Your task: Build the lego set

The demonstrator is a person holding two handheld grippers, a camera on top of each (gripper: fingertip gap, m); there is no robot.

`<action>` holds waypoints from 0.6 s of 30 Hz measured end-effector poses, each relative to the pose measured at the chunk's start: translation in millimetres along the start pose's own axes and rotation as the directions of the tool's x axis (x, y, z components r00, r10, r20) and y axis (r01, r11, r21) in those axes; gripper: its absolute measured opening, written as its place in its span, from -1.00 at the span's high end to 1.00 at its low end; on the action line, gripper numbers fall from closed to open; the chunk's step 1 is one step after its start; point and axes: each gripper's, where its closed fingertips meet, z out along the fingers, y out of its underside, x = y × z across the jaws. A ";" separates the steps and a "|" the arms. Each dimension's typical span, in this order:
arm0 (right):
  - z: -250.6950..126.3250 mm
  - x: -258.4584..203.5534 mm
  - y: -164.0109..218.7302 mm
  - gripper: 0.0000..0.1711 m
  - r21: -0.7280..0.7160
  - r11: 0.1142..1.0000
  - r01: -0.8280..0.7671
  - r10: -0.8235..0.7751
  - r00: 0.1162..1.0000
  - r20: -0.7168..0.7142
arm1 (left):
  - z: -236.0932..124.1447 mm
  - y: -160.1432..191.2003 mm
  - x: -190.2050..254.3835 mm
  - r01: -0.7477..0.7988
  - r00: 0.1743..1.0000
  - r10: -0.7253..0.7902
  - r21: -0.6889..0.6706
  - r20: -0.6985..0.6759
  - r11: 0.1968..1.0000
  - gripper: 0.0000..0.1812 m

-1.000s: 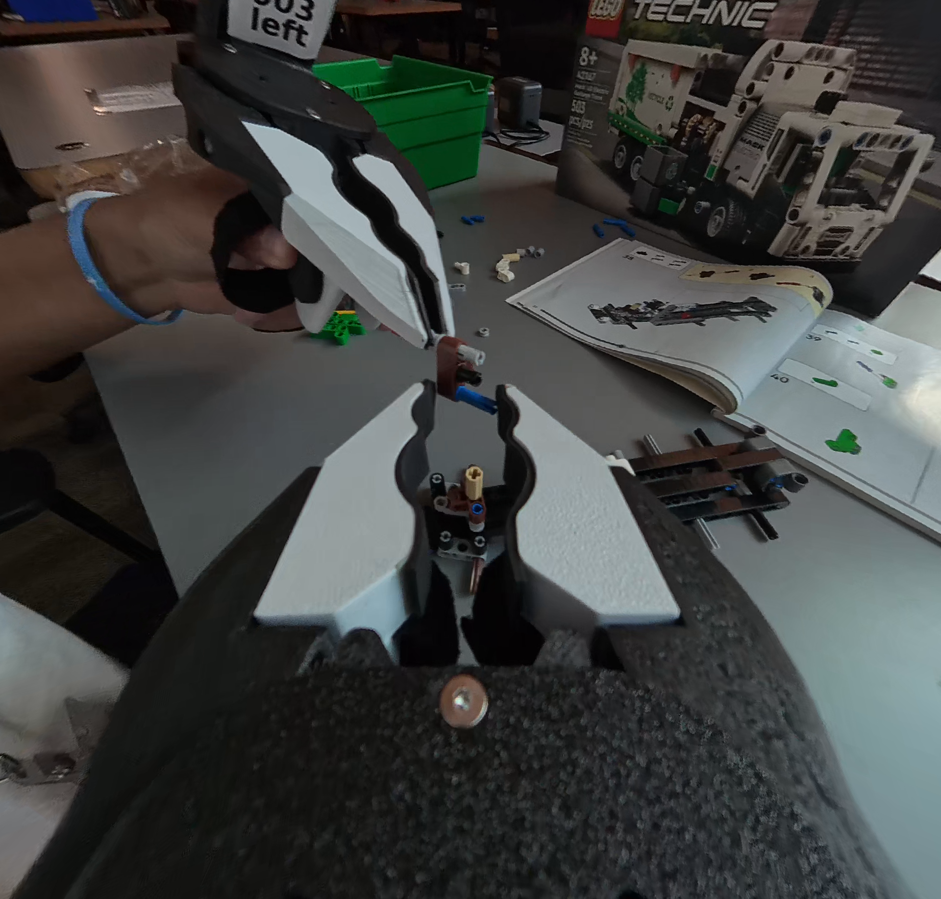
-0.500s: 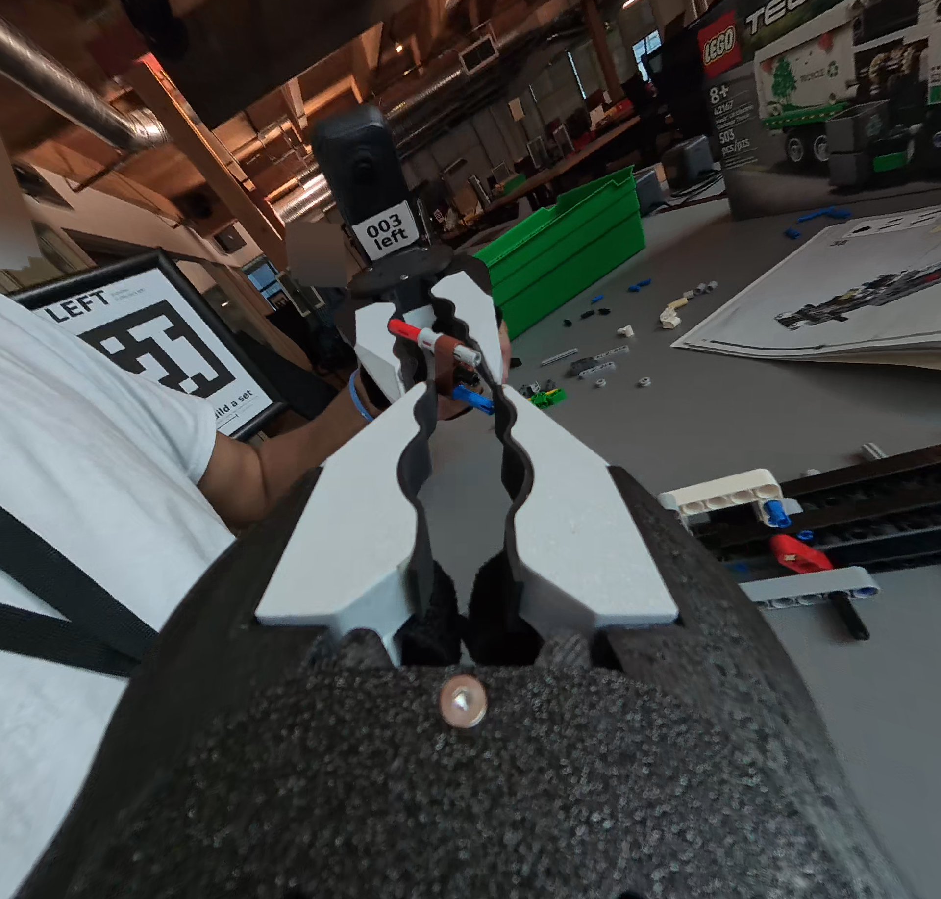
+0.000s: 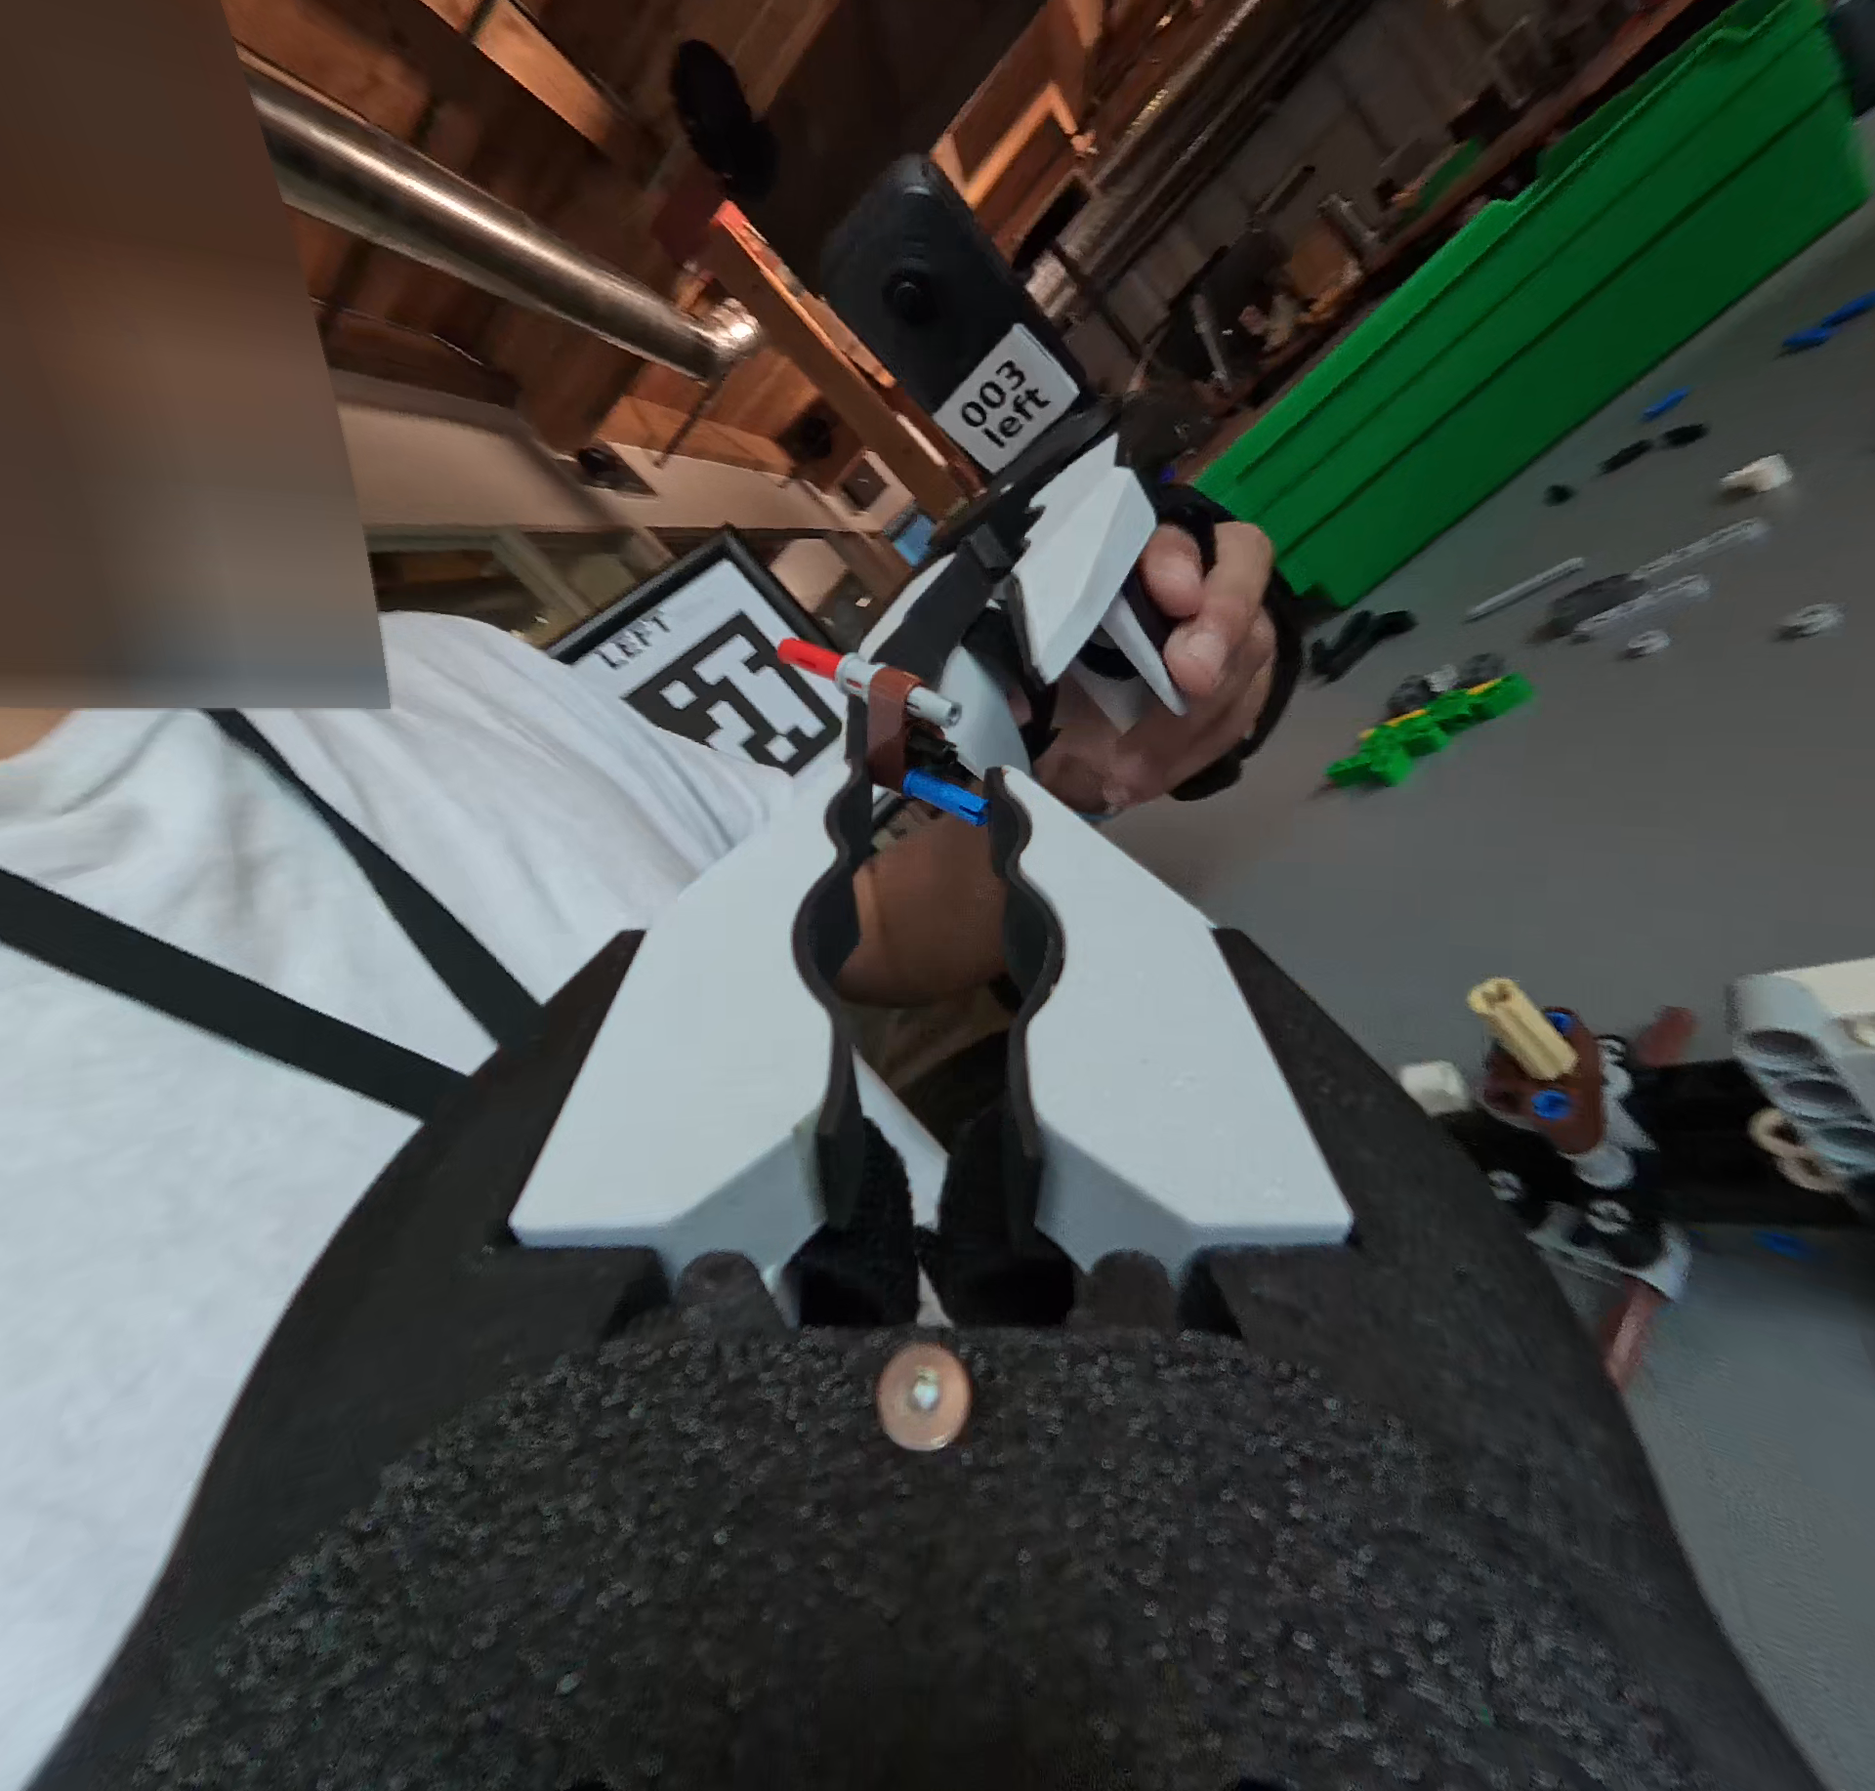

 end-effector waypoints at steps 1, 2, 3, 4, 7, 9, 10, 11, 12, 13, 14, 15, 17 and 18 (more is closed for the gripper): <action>1.1 -6.3 -2.8 0.76 0.020 0.999 -0.044 0.043 0.997 0.064 | 0.7 -6.9 8.0 -0.003 0.999 0.004 0.024 -0.048 1.000 0.49; 2.0 -13.0 -5.7 0.76 0.035 0.996 -0.087 0.082 0.988 0.131 | 1.3 -15.2 14.9 -0.003 0.996 0.008 0.053 -0.091 0.999 0.47; 2.9 -18.6 -8.0 0.76 0.041 0.992 -0.122 0.112 0.976 0.188 | 2.3 -23.6 20.4 -0.006 0.992 0.016 0.080 -0.126 0.997 0.46; 4.1 -22.5 -9.2 0.76 0.041 0.988 -0.148 0.135 0.964 0.228 | 3.7 -30.7 24.2 -0.016 0.988 0.030 0.097 -0.149 0.995 0.46; 7.2 -28.3 -11.4 0.76 0.017 0.976 -0.216 0.201 0.930 0.308 | 11.4 -36.9 29.0 -0.082 0.983 0.092 0.070 -0.159 0.994 0.42; 8.0 -27.8 -10.9 0.85 -0.004 0.970 -0.242 0.230 0.918 0.324 | 16.6 -34.1 26.2 -0.138 0.982 0.141 0.028 -0.124 0.990 0.44; 7.4 -29.3 -10.5 0.91 -0.015 0.969 -0.248 0.238 0.910 0.339 | 18.7 -33.0 21.4 -0.163 0.983 0.163 0.012 -0.088 0.987 0.45; 6.0 -31.9 -12.1 0.94 -0.013 0.966 -0.257 0.244 0.899 0.362 | 20.0 -31.4 16.8 -0.186 0.981 0.186 -0.002 -0.056 0.982 0.47; 4.6 -33.5 -14.0 0.96 -0.005 0.965 -0.262 0.244 0.893 0.379 | 20.6 -29.4 12.5 -0.202 0.979 0.201 -0.016 -0.028 0.979 0.49; 5.2 -29.7 -13.2 0.96 -0.005 0.966 -0.257 0.242 0.902 0.358 | 21.0 -27.2 10.3 -0.207 0.978 0.206 -0.024 -0.017 0.978 0.49; 6.2 -21.3 -11.5 0.95 -0.002 0.972 -0.236 0.225 0.925 0.306 | 20.9 -24.2 5.8 -0.205 0.979 0.205 -0.036 0.003 0.978 0.52; 5.2 -12.5 -12.0 0.95 0.012 0.976 -0.219 0.208 0.944 0.256 | 20.0 -19.6 -2.2 -0.200 0.979 0.202 -0.053 0.038 0.978 0.56; 1.9 -0.9 -11.0 0.96 -0.004 0.977 -0.215 0.212 0.958 0.193 | 17.8 -11.0 -12.4 -0.169 0.982 0.174 -0.069 0.071 0.983 0.58; 0.3 2.8 -11.2 0.96 -0.006 0.979 -0.205 0.203 0.965 0.167 | 16.1 -8.0 -17.8 -0.154 0.983 0.160 -0.070 0.092 0.986 0.65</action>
